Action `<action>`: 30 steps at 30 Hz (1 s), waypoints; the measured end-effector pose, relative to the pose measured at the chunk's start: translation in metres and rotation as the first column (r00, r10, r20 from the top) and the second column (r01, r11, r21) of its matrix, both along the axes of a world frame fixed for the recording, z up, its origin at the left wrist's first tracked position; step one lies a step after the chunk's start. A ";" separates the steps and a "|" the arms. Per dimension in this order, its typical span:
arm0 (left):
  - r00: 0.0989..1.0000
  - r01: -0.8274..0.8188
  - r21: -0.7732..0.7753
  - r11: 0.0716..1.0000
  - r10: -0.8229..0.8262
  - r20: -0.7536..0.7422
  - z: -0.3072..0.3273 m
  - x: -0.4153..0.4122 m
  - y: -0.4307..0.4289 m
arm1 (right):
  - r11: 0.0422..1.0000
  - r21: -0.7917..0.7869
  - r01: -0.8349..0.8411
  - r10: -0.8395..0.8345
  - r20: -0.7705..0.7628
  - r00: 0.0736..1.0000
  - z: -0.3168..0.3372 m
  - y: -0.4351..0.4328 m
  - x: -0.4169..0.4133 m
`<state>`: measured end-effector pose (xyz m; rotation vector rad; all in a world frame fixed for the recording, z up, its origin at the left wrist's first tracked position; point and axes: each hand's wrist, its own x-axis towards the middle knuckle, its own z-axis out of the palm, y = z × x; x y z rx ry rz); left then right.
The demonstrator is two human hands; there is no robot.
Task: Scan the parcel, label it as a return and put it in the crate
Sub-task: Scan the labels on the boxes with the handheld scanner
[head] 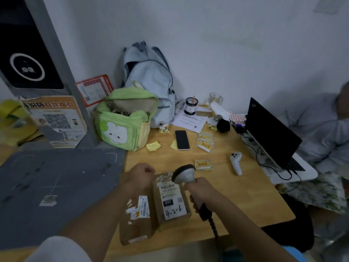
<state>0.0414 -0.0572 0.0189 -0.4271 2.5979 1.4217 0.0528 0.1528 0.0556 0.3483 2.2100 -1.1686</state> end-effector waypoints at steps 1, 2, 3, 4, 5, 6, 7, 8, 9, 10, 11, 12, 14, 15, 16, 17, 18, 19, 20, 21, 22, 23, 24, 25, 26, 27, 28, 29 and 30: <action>1.000 -0.006 0.000 1.000 0.006 -0.010 0.001 0.001 -0.003 | 0.999 -0.046 0.008 -0.006 0.033 0.999 0.009 -0.006 0.003; 1.000 -0.010 -0.006 1.000 0.010 -0.019 0.002 0.002 -0.006 | 0.996 -0.087 0.019 -0.014 0.058 0.998 0.016 -0.011 0.005; 1.000 -0.015 -0.012 1.000 0.014 -0.024 0.004 0.002 -0.008 | 0.993 -0.112 0.032 -0.025 0.068 0.997 0.022 -0.015 0.007; 0.999 -0.016 -0.016 1.000 0.016 -0.032 0.006 0.002 -0.010 | 0.992 -0.122 0.043 -0.036 0.061 0.997 0.026 -0.019 0.009; 0.999 -0.019 -0.013 1.000 0.018 -0.039 0.007 0.001 -0.013 | 0.990 -0.129 0.054 -0.048 0.048 0.998 0.028 -0.022 0.010; 0.999 -0.023 -0.009 1.000 0.023 -0.045 0.009 0.001 -0.015 | 0.989 -0.132 0.062 -0.058 0.038 0.998 0.029 -0.025 0.012; 0.999 -0.027 -0.001 1.000 0.027 -0.047 0.011 0.001 -0.017 | 0.989 -0.132 0.069 -0.064 0.040 0.997 0.029 -0.028 0.013; 0.999 -0.026 0.002 1.000 0.026 -0.046 0.013 0.001 -0.018 | 0.989 -0.130 0.075 -0.069 0.051 0.996 0.030 -0.030 0.014; 0.999 -0.023 0.005 1.000 0.023 -0.048 0.014 0.002 -0.019 | 0.988 -0.129 0.085 -0.076 0.068 0.995 0.031 -0.031 0.016; 0.999 -0.019 0.004 1.000 0.019 -0.050 0.015 0.003 -0.019 | 0.988 -0.126 0.092 -0.081 0.085 0.993 0.032 -0.032 0.017; 0.998 -0.015 0.003 1.000 0.015 -0.053 0.016 0.004 -0.019 | 0.988 -0.127 0.093 -0.081 0.098 0.992 0.033 -0.034 0.019; 0.998 -0.014 -0.009 1.000 0.013 -0.057 0.017 0.006 -0.019 | 0.987 -0.133 0.091 -0.077 0.103 0.992 0.034 -0.034 0.020; 0.997 -0.014 -0.029 0.999 0.011 -0.071 0.017 0.009 -0.020 | 0.985 -0.147 0.090 -0.076 0.100 0.992 0.035 -0.036 0.022; 0.998 -0.013 -0.031 0.999 0.010 -0.069 0.016 0.010 -0.021 | 0.984 -0.150 0.098 -0.083 0.098 0.992 0.034 -0.037 0.022; 0.998 -0.012 -0.029 0.999 0.010 -0.065 0.016 0.011 -0.022 | 0.982 -0.157 0.109 -0.094 0.100 0.991 0.034 -0.039 0.023; 0.998 -0.010 -0.026 1.000 0.009 -0.062 0.016 0.012 -0.022 | 0.978 -0.166 0.125 -0.108 0.108 0.988 0.035 -0.040 0.024; 0.998 -0.008 -0.027 1.000 0.006 -0.060 0.016 0.013 -0.022 | 0.975 -0.174 0.139 -0.120 0.116 0.986 0.036 -0.041 0.024; 0.998 -0.004 -0.029 1.000 0.002 -0.059 0.016 0.013 -0.022 | 0.974 -0.173 0.144 -0.125 0.115 0.985 0.036 -0.041 0.025; 0.998 0.003 -0.030 1.000 -0.004 -0.055 0.016 0.014 -0.022 | 0.977 -0.167 0.137 -0.120 0.105 0.987 0.036 -0.041 0.025; 0.999 0.007 -0.027 1.000 -0.008 -0.053 0.016 0.013 -0.022 | 0.979 -0.160 0.128 -0.115 0.089 0.989 0.035 -0.041 0.025; 0.999 0.007 -0.025 1.000 -0.009 -0.052 0.017 0.013 -0.022 | 0.982 -0.148 0.119 -0.110 0.064 0.992 0.034 -0.039 0.025; 0.999 0.004 -0.019 1.000 -0.005 -0.049 0.017 0.012 -0.022 | 0.985 -0.137 0.108 -0.106 0.026 0.994 0.032 -0.037 0.025; 0.999 0.000 -0.012 1.000 0.000 -0.049 0.018 0.011 -0.022 | 0.988 -0.123 0.097 -0.100 -0.020 0.995 0.029 -0.035 0.023; 0.999 -0.001 0.002 1.000 0.001 -0.051 0.019 0.010 -0.021 | 0.990 -0.110 0.086 -0.094 -0.069 0.993 0.027 -0.033 0.022; 0.999 0.002 0.011 1.000 -0.001 -0.051 0.019 0.010 -0.021 | 0.993 -0.087 0.078 -0.087 -0.109 0.990 0.026 -0.030 0.021; 0.999 0.008 0.019 1.000 -0.007 -0.049 0.020 0.008 -0.020 | 0.995 -0.068 0.074 -0.083 -0.147 0.986 0.025 -0.028 0.020; 0.999 0.013 0.023 1.000 -0.012 -0.046 0.020 0.008 -0.018 | 0.997 -0.043 0.069 -0.076 -0.173 0.982 0.024 -0.024 0.018; 0.999 0.015 0.030 0.999 -0.013 -0.046 0.020 0.007 -0.017 | 0.998 -0.013 0.067 -0.068 -0.200 0.977 0.022 -0.021 0.017; 0.999 0.015 0.033 0.999 -0.013 -0.046 0.020 0.006 -0.015 | 0.997 -0.004 0.080 -0.079 -0.207 0.975 0.020 -0.017 0.016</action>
